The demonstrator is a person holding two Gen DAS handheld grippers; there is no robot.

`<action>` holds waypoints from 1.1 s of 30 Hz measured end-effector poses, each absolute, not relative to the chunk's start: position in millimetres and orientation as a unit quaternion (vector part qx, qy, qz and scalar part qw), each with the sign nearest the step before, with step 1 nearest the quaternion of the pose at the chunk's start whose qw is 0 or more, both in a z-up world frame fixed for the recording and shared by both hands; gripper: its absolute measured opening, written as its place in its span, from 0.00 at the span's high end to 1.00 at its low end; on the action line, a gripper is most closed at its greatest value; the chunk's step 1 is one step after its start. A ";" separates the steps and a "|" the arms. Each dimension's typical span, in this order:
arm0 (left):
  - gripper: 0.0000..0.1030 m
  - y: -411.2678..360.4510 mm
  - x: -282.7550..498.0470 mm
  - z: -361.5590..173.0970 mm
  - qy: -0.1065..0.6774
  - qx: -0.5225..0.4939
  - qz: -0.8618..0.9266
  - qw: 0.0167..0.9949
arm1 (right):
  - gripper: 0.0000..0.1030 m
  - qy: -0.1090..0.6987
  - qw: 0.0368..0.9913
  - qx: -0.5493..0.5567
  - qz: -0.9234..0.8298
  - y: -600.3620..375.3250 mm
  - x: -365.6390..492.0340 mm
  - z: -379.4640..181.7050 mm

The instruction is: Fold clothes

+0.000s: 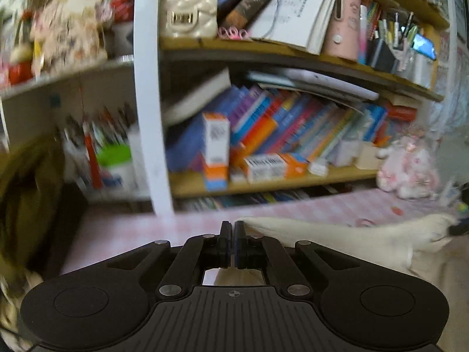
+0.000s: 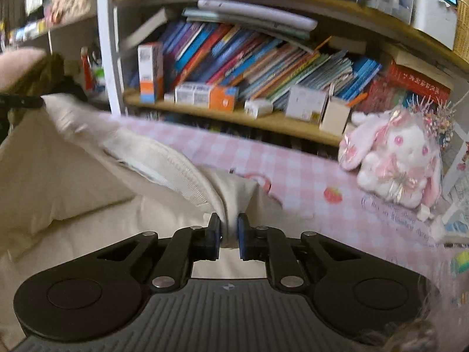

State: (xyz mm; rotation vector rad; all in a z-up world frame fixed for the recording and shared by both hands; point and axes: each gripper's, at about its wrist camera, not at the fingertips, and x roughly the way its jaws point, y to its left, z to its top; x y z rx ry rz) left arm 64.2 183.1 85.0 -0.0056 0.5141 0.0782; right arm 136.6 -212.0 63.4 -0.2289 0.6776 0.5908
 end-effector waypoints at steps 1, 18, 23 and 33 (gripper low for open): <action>0.99 185.4 73.4 86.5 0.252 0.006 0.046 0.967 | 0.91 0.324 0.894 -0.106 0.291 -212.3 144.1 68.1; 0.56 206.8 174.2 30.4 0.330 0.028 0.155 0.931 | 0.54 0.309 0.923 -0.133 0.188 -180.0 293.4 40.5; 0.46 191.6 126.2 35.5 0.316 -0.003 0.112 0.942 | 0.40 0.315 0.908 -0.151 0.232 -194.5 259.0 28.7; 0.45 102.4 49.0 -21.6 0.381 -0.047 0.033 0.923 | 0.38 0.352 0.863 -0.190 0.309 -177.0 217.8 -7.3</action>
